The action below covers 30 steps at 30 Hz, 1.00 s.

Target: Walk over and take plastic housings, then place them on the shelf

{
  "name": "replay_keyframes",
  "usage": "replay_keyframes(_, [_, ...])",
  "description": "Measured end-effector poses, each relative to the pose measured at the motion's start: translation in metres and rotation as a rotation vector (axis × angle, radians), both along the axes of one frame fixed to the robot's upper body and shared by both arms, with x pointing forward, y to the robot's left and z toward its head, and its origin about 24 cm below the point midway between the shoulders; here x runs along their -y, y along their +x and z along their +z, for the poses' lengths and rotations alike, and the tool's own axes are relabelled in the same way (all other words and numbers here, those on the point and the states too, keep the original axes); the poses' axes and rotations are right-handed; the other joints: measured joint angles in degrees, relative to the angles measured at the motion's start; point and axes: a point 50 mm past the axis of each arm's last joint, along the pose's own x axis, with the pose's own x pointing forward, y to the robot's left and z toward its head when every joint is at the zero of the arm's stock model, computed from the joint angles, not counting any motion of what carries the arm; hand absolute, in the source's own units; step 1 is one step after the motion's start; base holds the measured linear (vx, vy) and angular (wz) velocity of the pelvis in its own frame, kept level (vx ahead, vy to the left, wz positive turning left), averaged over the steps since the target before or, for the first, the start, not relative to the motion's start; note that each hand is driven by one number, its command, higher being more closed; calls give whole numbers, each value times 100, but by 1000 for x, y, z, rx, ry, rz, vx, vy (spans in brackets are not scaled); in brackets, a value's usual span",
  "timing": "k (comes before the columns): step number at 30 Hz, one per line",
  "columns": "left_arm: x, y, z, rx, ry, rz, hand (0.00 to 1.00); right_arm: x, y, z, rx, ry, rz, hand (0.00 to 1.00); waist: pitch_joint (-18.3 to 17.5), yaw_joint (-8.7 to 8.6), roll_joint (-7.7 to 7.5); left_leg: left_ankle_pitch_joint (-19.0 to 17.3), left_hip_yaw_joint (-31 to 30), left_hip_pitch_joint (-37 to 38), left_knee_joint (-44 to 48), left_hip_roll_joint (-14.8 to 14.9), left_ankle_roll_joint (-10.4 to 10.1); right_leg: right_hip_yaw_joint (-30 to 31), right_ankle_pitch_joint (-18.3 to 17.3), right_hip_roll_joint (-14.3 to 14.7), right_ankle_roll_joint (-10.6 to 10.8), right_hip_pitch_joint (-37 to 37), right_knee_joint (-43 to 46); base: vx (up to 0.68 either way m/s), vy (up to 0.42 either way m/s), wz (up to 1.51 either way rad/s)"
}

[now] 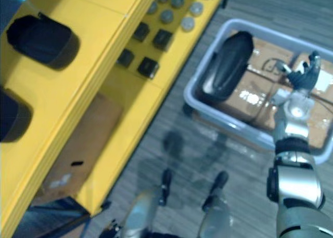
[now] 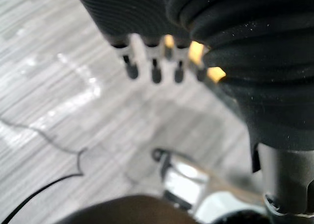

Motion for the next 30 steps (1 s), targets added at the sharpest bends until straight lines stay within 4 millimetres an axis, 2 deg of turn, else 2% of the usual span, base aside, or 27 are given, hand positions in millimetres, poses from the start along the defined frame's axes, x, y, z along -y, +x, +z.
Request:
replay_keyframes(1, [2,0,0,0,-4,-11,0,1,1,0,-18,0,-4,0,18,4,16,-39,-13,-51,90,0,13,-6,-2,-10,5,-13,29,-105,139,8])
replay_keyframes(6, [10,3,-1,7,-39,-24,0,23,-7,3,-124,39,-111,0,118,277,203,-242,1,-393,656,-26,119,23,-11,-125,52,-206,254,-101,130,-1])
replay_keyframes(11, [13,3,-3,-7,-56,-27,0,24,-5,8,-165,63,-153,0,100,331,231,-256,-10,-613,801,-72,143,10,-15,-199,54,-367,349,-85,91,3])
replay_keyframes(16, [16,1,-3,-18,-66,-59,0,39,-14,17,-189,54,-221,0,73,515,272,-254,-43,-801,883,-89,153,-41,-15,-256,54,-515,417,-55,58,4])
replay_keyframes(20, [21,-3,-6,-46,-79,-93,0,51,-22,30,-194,20,-271,0,-27,606,417,-245,-134,-986,951,-137,166,-173,-13,-281,51,-602,413,-22,47,11])
replay_keyframes(23, [24,-4,-7,-55,-89,-113,0,50,-21,32,-215,9,-287,0,-88,679,503,-245,-170,-1038,949,-145,167,-218,-16,-281,54,-620,388,-6,38,7])
replay_keyframes(26, [27,-5,-7,-55,-106,-120,0,54,-24,42,-208,-8,-324,0,-140,839,576,-244,-175,-1221,964,-148,168,-225,-15,-288,53,-803,404,-16,22,2])
replay_keyframes(30, [30,-5,-7,-55,-117,-130,0,56,-26,43,-251,-53,-359,0,-154,958,596,-244,-168,-1264,927,-157,167,-235,-31,-328,55,-863,409,-2,22,1])
